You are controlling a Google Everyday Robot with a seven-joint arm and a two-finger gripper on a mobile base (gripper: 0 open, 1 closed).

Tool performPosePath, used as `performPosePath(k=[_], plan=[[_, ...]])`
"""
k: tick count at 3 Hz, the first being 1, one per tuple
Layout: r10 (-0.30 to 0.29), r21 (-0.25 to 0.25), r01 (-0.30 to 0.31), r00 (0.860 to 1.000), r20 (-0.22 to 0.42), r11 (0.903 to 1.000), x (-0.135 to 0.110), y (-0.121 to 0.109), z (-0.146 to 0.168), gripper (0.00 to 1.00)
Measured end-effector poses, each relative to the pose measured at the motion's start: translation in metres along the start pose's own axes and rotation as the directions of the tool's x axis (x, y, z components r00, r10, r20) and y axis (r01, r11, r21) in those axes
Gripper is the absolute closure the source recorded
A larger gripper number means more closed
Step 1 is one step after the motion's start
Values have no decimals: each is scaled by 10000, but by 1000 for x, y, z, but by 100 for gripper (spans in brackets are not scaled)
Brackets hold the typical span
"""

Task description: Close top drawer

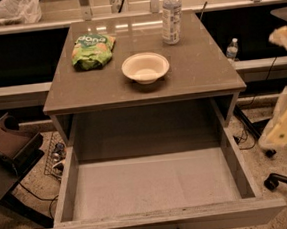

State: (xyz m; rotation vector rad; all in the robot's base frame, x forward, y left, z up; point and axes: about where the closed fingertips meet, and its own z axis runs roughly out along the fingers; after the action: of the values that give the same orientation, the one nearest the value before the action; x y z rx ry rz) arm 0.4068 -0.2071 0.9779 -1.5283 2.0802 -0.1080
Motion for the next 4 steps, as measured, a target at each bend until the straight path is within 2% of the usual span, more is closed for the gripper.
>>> performPosePath(k=[1,2,3,4], plan=[[614,17,-618,9934,970,9981,26,33,34,13],[1358,-169,-1352,9713,1951,9907,51,70,91,37],[2633,-621,-2564,9206,2885,9646,89,131,168,68],[3225,-844,-3130,8828,3416,9460,129,183,197,97]])
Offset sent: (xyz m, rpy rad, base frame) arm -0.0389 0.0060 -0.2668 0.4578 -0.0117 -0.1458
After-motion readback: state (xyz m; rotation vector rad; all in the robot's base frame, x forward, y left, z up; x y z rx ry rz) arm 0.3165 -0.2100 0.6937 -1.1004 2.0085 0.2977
